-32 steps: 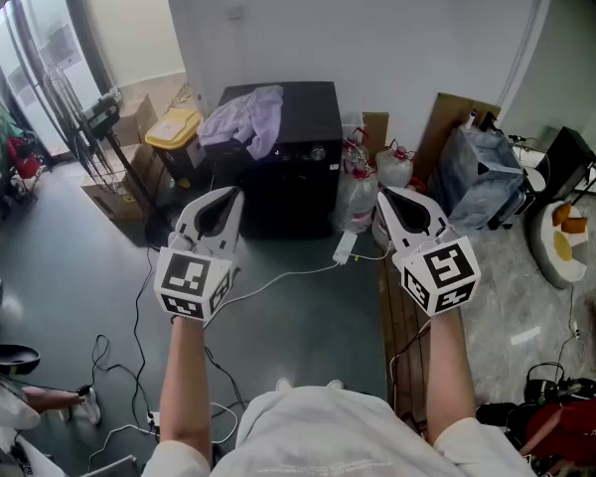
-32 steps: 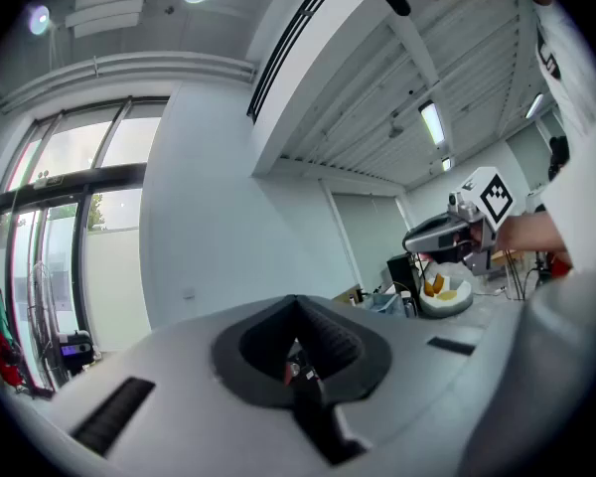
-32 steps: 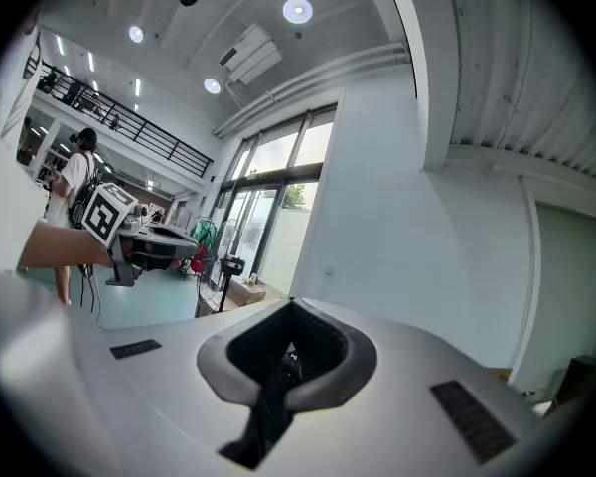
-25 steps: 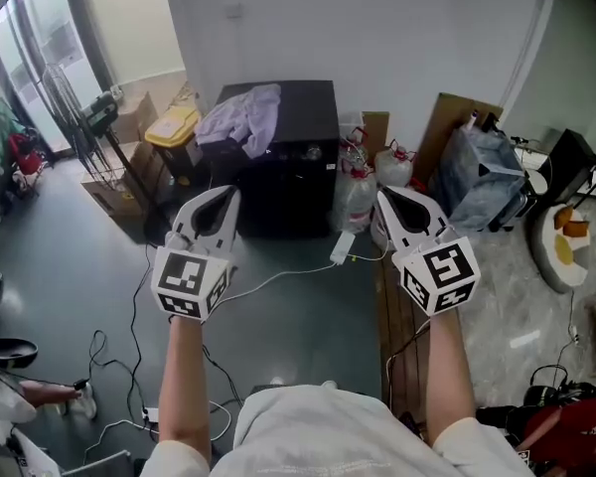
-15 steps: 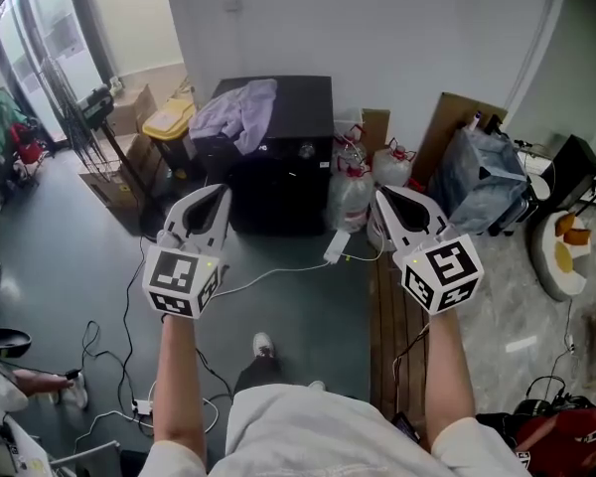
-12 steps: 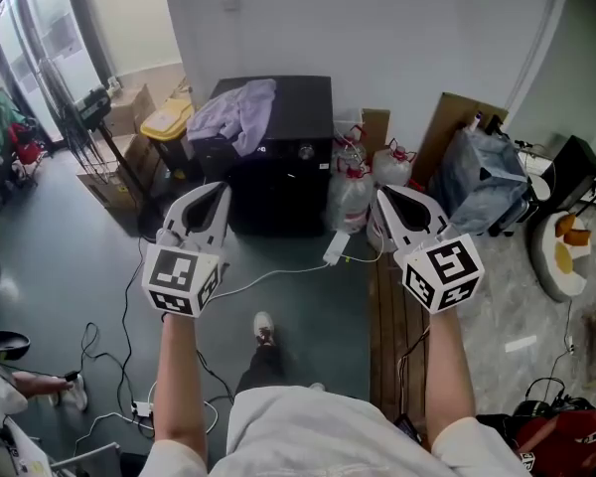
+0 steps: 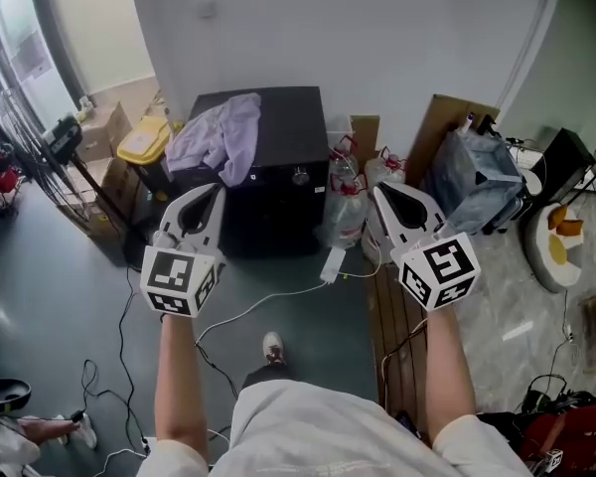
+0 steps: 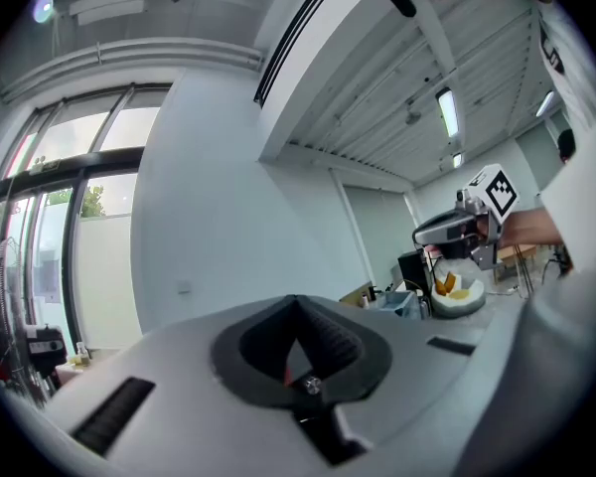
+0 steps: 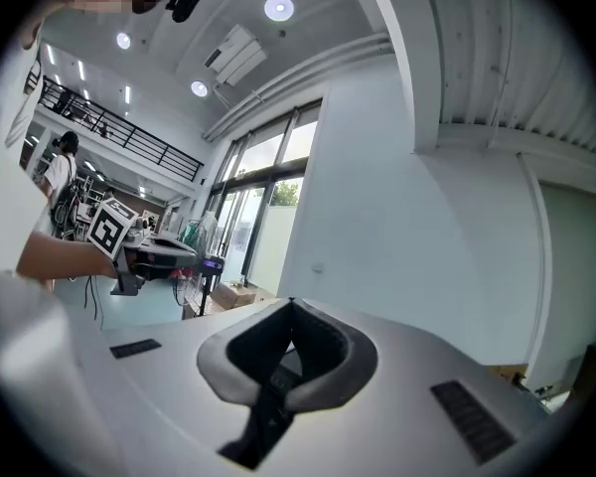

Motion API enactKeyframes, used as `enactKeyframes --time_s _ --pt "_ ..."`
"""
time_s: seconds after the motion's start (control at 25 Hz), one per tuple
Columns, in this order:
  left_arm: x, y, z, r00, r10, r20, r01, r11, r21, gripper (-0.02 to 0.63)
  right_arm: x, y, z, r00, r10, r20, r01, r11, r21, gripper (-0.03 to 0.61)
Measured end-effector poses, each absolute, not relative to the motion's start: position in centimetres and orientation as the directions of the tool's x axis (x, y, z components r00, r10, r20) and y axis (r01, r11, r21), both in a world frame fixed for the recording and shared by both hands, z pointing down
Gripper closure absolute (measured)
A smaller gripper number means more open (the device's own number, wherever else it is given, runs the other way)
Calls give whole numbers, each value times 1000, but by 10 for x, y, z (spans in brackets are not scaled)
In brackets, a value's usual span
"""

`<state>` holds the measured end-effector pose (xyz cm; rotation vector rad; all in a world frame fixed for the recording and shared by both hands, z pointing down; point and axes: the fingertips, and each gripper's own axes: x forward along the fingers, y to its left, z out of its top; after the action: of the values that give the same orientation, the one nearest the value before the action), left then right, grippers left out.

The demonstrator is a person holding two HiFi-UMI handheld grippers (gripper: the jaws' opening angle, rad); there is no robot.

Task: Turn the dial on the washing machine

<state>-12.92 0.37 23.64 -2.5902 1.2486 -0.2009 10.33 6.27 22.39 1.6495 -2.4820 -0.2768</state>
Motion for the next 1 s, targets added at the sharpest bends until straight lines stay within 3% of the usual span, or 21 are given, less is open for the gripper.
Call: enactKeyframes --time_s 0.48,1.0 --pt "-145 -165 248 669 -741 49 -708 -656 -261 600 75 -93 234 -353 -933 76 -908 361 212 565" --pt "-136 -234 318 610 -774 171 -753 -633 -176 600 100 -185 301 -343 -920 190 -915 373 152 565"
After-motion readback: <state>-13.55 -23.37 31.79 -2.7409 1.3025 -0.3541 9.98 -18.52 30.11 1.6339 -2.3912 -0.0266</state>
